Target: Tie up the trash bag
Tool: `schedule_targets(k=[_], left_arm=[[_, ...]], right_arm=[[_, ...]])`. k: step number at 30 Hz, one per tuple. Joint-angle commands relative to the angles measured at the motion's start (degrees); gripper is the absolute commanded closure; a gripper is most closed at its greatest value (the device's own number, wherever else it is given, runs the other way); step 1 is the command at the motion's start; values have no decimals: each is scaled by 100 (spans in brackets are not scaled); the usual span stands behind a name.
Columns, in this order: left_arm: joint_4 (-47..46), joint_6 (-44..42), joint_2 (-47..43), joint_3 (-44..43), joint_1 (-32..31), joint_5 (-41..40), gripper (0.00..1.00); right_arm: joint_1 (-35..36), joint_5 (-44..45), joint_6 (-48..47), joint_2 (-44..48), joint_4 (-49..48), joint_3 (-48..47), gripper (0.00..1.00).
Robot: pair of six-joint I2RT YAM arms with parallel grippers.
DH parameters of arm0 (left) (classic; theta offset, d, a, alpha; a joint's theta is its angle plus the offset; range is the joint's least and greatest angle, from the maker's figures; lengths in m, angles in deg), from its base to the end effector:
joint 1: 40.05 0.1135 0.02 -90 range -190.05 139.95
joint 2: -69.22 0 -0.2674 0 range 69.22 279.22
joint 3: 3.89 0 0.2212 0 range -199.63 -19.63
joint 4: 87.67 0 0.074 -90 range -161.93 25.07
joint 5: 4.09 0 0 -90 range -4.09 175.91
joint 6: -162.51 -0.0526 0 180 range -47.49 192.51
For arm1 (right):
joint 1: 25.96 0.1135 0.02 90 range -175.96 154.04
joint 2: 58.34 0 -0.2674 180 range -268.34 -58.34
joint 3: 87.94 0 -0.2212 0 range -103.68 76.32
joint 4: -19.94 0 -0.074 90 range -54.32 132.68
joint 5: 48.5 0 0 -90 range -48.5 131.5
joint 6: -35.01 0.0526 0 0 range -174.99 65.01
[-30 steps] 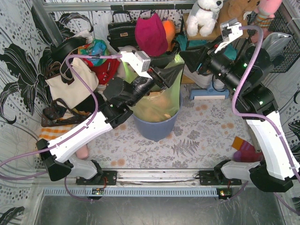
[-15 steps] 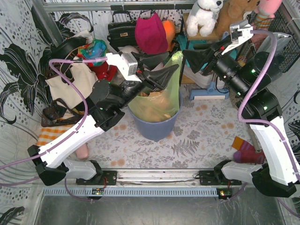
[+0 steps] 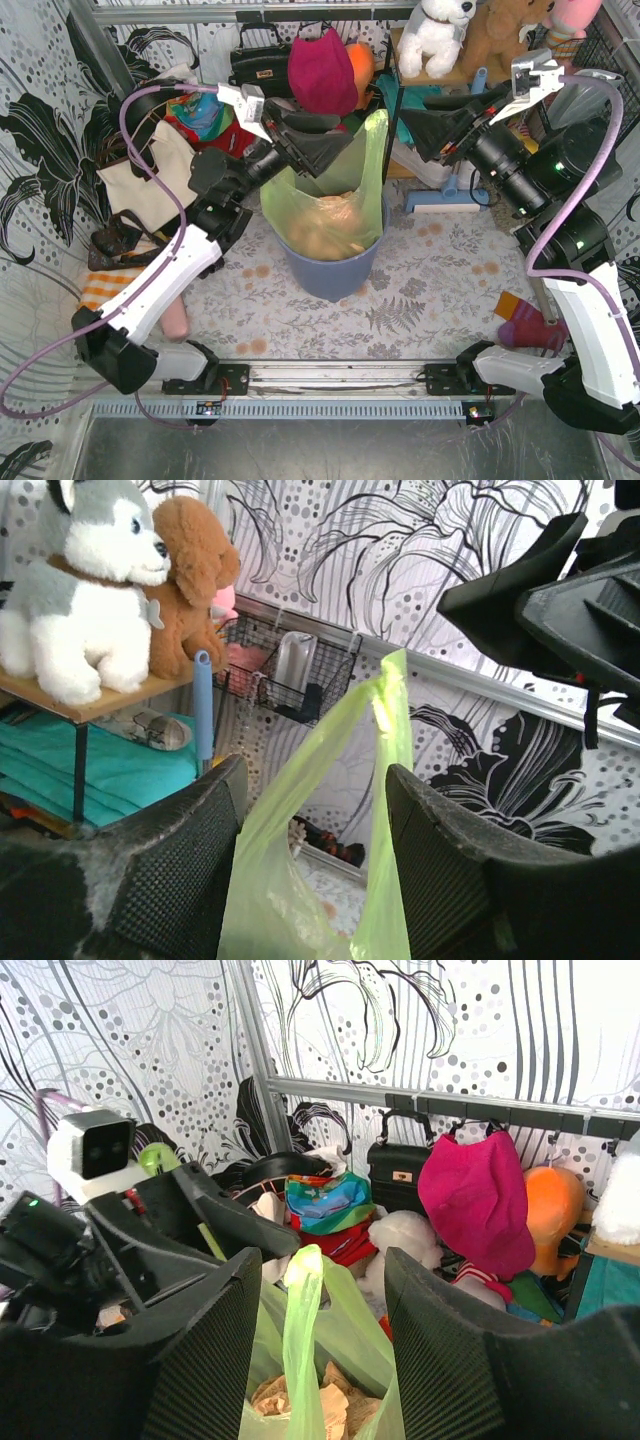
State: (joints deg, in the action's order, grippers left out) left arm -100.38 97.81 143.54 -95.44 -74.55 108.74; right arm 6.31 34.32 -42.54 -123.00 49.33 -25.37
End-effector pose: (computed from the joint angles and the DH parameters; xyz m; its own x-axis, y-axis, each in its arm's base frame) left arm 0.2069 -0.1670 0.4976 0.0304 -0.4988 -0.8662 0.8983 0.3937 -0.1953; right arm 0.1277 0.0884 0.5814 0.1925 0.3745 -0.9070 -0.6843 0.7137 0.1495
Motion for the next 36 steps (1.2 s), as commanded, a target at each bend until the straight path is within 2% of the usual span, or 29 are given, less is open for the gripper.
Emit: schedule_targets(k=[1, 5, 10, 15, 19, 23, 30, 36], left_arm=[[-1710, 1379, 338, -1, 292, 1601, 35], [-2012, 1678, 623, -239, 290, 2224, 37], [-1843, 1621, 645, -279, 279, 2383, 38], [-1177, 1026, 658, -469, 119, 2168, 38], [-245, 306, 868, -984, -158, 1905, 38], [284, -65, 1091, -1388, -279, 1648, 38], [489, -332, 1282, -1930, -346, 1553, 38], [318, -500, 1018, -1851, -354, 1410, 39]], right_arm=[[5, 105, 57, 135, -275, 87, 47], [-2, 137, 33, 155, -272, 105, 47], [-1, 146, 29, 165, -299, 151, 47], [-2, 104, 56, 148, -361, 185, 47], [0, 85, 87, 171, -388, 214, 47], [-2, 85, 113, 199, -401, 248, 47], [2, 68, 95, 217, -398, 246, 47], [-2, 59, 2, 188, -378, 238, 47]])
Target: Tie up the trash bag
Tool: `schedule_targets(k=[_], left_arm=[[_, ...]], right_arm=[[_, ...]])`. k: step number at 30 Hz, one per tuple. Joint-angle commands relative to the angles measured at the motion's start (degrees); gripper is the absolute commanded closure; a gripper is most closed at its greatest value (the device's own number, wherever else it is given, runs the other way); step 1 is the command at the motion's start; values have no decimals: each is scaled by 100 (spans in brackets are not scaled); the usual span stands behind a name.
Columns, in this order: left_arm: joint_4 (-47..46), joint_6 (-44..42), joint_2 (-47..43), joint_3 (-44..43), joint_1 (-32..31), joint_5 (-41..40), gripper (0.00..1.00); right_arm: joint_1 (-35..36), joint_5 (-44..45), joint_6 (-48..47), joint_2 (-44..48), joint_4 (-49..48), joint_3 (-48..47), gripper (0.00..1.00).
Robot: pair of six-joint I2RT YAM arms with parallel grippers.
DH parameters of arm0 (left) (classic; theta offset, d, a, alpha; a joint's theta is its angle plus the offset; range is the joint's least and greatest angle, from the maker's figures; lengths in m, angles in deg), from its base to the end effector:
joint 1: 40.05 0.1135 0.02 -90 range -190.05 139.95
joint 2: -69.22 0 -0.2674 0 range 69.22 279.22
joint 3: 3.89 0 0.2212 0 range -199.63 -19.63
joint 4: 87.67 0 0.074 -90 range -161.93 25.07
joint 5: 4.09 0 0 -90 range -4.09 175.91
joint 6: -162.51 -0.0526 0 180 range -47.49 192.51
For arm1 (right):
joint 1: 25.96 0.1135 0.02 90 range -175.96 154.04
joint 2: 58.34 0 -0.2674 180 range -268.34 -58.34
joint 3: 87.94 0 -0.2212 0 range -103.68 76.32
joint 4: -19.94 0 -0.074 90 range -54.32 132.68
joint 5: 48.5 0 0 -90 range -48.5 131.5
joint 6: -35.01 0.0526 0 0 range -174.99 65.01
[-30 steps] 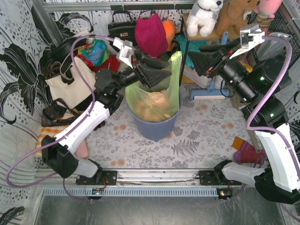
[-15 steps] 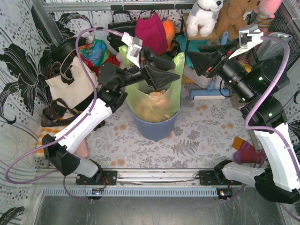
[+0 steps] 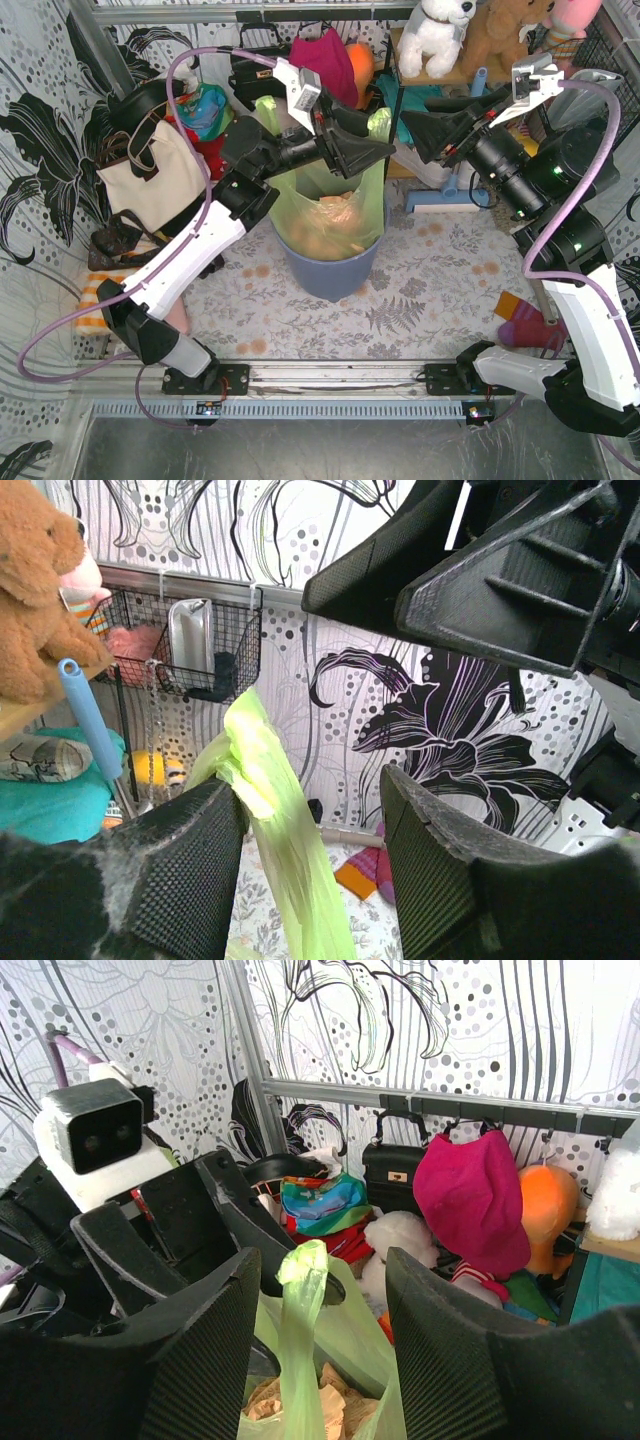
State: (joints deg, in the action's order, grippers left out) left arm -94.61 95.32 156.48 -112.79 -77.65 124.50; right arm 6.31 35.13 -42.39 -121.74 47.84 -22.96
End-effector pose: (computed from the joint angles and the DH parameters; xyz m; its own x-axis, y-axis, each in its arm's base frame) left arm 0.2287 -0.2175 0.5172 -0.0037 -0.3796 -0.9252 0.9866 0.1496 -0.0654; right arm 0.1264 0.0867 0.5768 0.1975 0.3811 -0.9032 -0.6759 0.7203 0.1562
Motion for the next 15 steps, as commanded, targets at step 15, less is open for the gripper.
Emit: schedule_targets(k=[15], left_arm=[[-233, -764, -636, 105, -52, 832, 46]], right_arm=[[-1, -1192, -324, -447, -135, -442, 44]])
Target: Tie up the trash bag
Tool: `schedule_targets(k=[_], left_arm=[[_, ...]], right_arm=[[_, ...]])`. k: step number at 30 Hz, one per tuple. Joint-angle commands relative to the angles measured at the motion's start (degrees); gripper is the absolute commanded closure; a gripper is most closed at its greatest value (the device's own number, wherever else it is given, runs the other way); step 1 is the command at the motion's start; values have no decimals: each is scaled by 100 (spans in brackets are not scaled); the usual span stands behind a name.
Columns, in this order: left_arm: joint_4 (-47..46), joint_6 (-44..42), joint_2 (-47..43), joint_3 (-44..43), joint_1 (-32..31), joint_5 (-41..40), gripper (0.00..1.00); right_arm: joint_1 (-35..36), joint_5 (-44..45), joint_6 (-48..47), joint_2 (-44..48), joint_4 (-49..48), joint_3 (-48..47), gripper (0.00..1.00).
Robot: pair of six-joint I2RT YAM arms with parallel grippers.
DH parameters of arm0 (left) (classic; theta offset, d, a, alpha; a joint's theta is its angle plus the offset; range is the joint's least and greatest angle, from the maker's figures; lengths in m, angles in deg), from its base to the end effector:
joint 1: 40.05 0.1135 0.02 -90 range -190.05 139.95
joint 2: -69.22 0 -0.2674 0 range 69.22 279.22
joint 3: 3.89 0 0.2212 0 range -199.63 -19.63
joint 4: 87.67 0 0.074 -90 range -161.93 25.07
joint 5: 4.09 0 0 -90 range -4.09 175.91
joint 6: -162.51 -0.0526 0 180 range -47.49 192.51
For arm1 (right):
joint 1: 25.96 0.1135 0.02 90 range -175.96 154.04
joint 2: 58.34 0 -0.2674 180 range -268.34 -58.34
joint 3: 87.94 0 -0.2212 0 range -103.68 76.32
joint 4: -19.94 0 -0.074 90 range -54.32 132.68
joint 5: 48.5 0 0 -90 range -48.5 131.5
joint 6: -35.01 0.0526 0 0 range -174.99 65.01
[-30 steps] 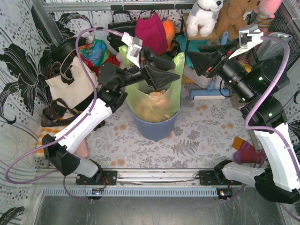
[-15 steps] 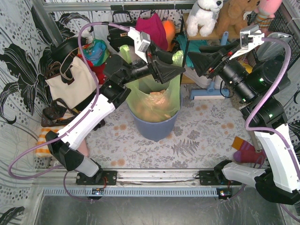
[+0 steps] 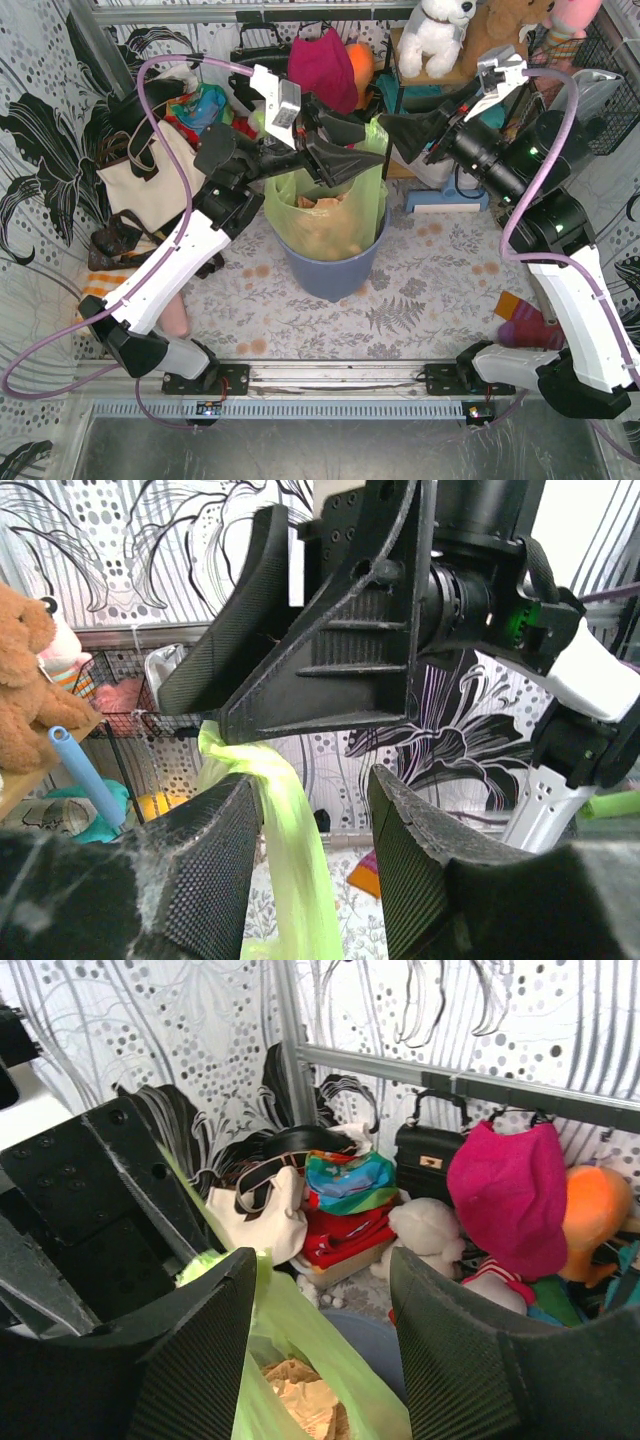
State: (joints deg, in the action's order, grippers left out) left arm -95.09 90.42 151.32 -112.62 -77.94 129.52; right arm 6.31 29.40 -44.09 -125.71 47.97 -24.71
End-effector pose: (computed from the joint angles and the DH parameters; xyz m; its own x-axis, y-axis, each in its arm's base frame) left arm 0.1938 -0.1968 0.5403 0.1450 -0.3950 -0.9072 0.9882 0.1040 0.1127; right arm 0.1445 0.1043 0.5740 0.1726 0.3277 -0.9289 -0.7330 0.6727 0.1011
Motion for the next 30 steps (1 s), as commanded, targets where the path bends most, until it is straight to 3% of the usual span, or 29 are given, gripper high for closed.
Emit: schedule_targets(k=[1, 5, 10, 16, 25, 30], left_arm=[[-181, -295, -123, 102, -23, 336, 46], [-163, -339, -147, 153, -19, 385, 46], [-195, -363, -219, 251, -21, 346, 45], [-119, -435, -256, 357, -23, 86, 43], [83, -572, -480, 704, -16, -524, 39], [141, -596, -515, 792, -12, -553, 39]], right_arm=[[-2, -781, -169, -74, -159, -289, 43], [-4, -1208, -146, -153, -172, -383, 47], [-9, -981, -42, -245, 67, -496, 53], [-38, -523, 181, -275, 334, -616, 46], [-651, -2222, 731, -824, 451, -1082, 34], [-889, -2526, 999, -800, 167, -954, 45]])
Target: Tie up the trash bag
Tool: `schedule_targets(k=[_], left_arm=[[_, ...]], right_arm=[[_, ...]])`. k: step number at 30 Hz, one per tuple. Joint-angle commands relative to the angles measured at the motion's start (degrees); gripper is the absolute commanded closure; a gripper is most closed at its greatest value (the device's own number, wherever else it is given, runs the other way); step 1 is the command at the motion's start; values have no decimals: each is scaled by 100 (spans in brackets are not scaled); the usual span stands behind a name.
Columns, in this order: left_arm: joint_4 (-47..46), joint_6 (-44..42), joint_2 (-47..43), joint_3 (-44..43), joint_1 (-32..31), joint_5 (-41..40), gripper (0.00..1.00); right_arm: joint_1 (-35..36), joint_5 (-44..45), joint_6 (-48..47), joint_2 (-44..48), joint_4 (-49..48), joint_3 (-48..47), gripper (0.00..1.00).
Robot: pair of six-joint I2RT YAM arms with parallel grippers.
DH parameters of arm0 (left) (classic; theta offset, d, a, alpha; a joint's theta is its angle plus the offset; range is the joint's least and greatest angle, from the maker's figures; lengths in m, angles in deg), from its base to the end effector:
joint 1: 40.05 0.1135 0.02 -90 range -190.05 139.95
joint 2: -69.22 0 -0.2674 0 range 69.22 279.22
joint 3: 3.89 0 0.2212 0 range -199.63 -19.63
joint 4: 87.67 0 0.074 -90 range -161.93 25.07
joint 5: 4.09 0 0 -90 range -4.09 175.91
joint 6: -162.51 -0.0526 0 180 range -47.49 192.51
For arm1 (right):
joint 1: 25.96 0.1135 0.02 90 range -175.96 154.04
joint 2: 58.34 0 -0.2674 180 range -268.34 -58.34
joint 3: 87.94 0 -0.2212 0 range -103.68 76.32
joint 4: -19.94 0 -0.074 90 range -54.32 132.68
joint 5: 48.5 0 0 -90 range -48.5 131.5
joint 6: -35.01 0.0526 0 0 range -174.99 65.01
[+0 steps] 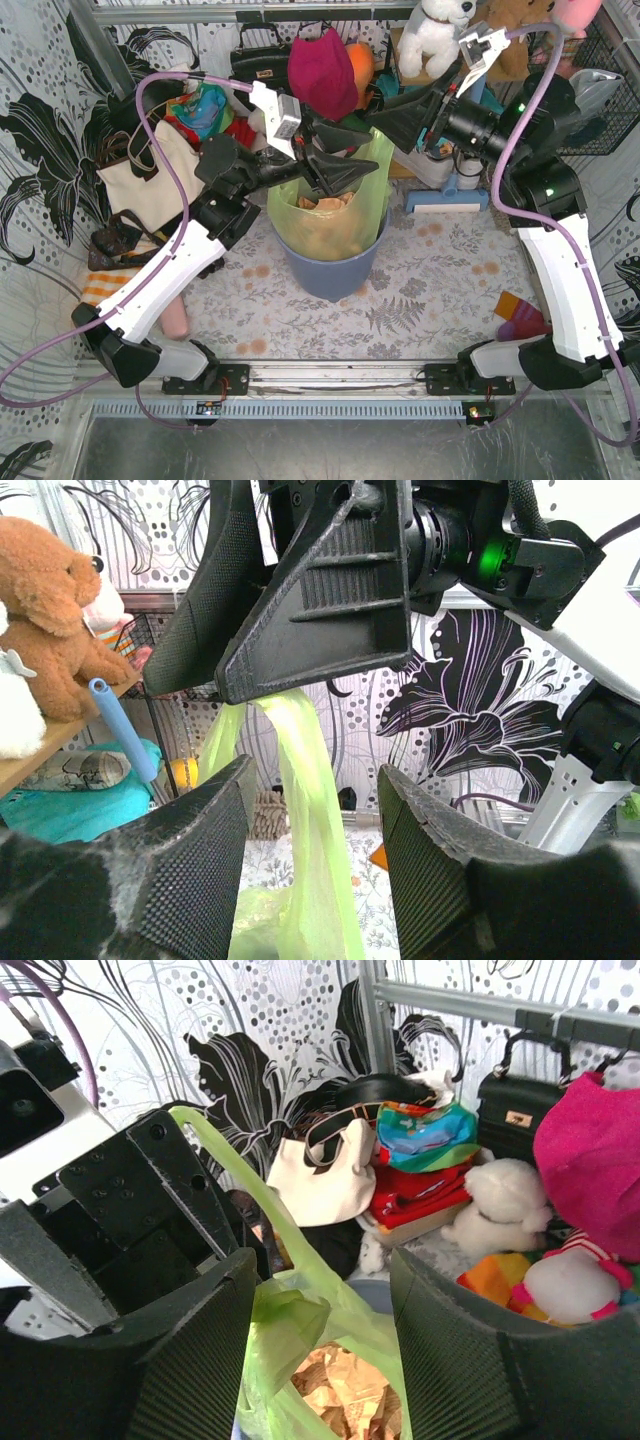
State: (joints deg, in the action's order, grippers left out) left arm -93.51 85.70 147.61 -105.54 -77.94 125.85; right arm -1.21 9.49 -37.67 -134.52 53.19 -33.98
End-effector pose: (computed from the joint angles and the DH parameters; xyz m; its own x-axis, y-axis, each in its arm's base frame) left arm 0.1918 -0.1920 0.5184 0.1652 -0.3503 -0.9220 0.9771 0.1856 0.1046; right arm 0.1812 0.1142 0.5762 0.0048 0.2802 -0.9599 -0.8566 0.4965 0.1406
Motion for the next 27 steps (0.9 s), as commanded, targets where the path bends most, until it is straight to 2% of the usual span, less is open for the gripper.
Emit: schedule_targets(k=[1, 7, 12, 20, 27], left_arm=[[-20, -124, -152, 97, -14, -193, 39], [24, -132, -153, 61, -16, -181, 39], [59, -133, -149, -2, -15, -158, 39], [104, -133, -157, -55, -17, -164, 39], [93, -81, -108, -101, -14, -139, 39]], right_arm=[[-157, -549, 370, 112, -400, 24, 47], [-191, -544, 296, 267, -393, 137, 59], [-191, -648, 210, 296, -295, 118, 54], [-190, -772, -30, 288, -40, 79, 62], [-199, -611, -287, 226, 204, 5, 43]])
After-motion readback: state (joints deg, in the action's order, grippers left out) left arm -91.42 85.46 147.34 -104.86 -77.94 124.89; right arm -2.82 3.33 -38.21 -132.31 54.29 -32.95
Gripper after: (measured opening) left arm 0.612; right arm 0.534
